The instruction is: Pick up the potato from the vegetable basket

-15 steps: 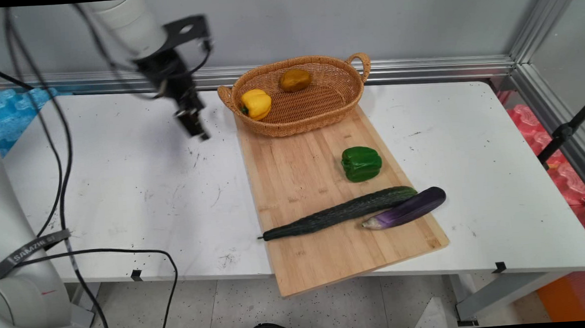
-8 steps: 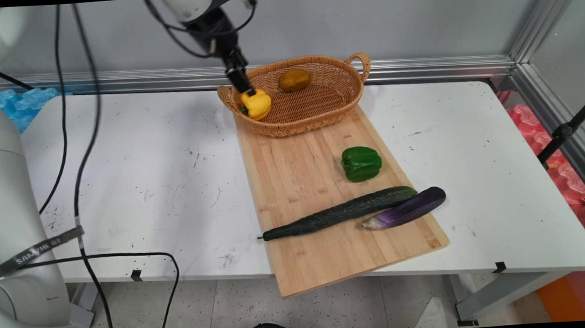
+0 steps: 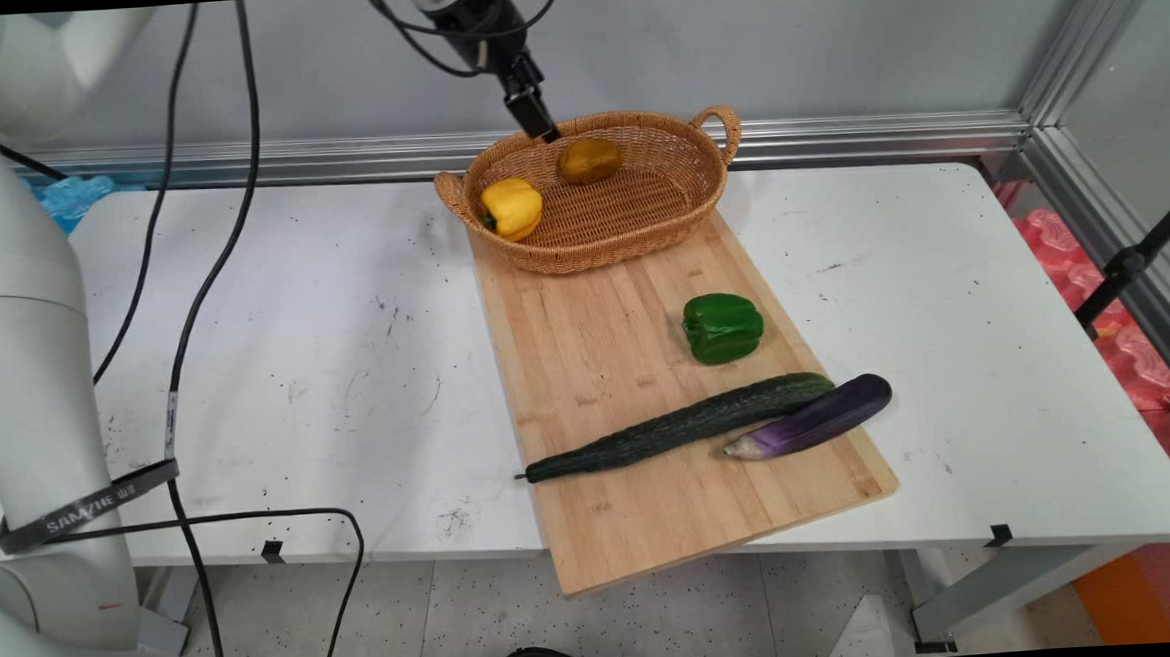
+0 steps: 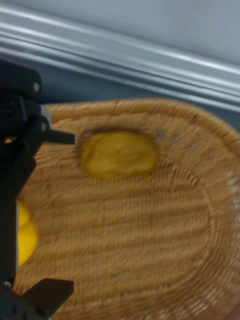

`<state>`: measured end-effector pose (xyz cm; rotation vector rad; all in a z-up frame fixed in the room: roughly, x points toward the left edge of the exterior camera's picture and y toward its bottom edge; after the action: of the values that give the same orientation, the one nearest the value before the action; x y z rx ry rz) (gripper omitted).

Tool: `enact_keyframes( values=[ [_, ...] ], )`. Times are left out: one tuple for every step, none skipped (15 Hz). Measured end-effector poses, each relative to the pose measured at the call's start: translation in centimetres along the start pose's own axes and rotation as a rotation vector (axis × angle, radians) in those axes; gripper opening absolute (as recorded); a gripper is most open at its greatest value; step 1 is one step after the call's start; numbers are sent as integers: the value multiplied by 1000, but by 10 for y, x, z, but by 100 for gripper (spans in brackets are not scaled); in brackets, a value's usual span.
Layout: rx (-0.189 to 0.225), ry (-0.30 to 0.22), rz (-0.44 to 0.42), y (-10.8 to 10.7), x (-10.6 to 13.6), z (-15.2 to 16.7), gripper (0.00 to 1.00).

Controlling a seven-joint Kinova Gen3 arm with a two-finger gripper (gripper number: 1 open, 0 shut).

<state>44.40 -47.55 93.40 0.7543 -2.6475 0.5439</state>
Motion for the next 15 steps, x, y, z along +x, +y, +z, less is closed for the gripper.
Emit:
enact_keyframes(
  values=[
    [2,12,5,-8,3,9,100],
    [0,21,8,-14,5,16,100],
    [-2,28,10,-19,6,23,100],
    [-6,34,11,-23,6,31,100],
    [-10,40,11,-27,6,39,100],
    [-15,45,10,-30,5,46,100],
    [-18,48,9,-31,4,50,100],
    [-23,51,8,-32,4,56,100],
    [-27,54,6,-34,3,62,100],
    [-32,58,4,-35,2,68,100],
    [-36,60,3,-36,2,72,100],
    [-40,63,1,-37,1,78,100],
    [-43,65,0,-37,1,82,100],
    [-47,69,-1,-38,0,88,100],
    [-50,70,-2,-38,-1,91,100]
  ],
)
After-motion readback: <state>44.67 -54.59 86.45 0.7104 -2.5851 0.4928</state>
